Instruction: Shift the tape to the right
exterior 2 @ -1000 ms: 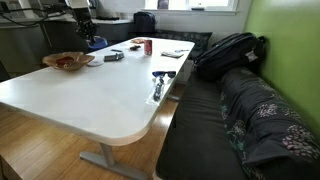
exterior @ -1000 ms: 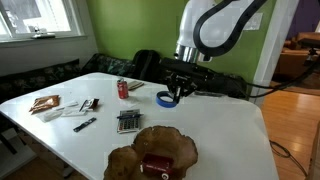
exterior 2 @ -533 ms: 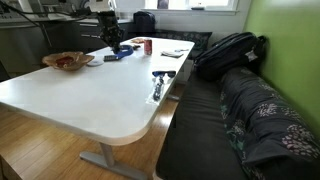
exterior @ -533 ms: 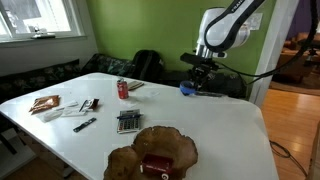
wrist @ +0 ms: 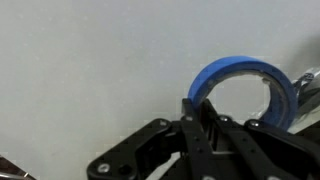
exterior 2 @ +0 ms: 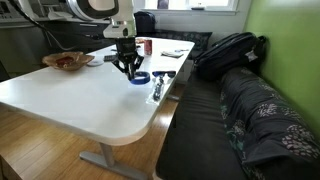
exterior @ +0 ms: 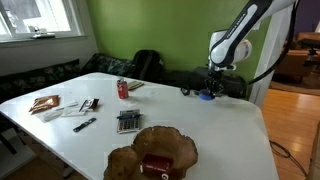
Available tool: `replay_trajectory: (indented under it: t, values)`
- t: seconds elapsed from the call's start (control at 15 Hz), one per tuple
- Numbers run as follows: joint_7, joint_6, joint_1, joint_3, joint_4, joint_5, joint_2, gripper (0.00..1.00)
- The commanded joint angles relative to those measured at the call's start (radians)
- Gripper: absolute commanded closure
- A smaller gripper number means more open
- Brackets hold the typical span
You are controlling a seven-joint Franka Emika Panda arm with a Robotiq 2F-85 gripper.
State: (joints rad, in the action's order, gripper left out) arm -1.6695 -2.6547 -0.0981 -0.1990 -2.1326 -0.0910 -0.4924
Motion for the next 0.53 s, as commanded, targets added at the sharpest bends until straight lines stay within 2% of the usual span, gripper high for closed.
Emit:
replay_trajectory:
  t: [0.0,0.4,0.47]
  values:
    - [-0.119,0.026,-0.027,-0.015,0.032,-0.004,-0.036,0.97]
    - [-0.166,0.044,0.002,0.028,0.042,-0.045,-0.051,0.97]
    - [-0.169,0.047,0.007,0.034,0.044,-0.055,-0.055,0.88]
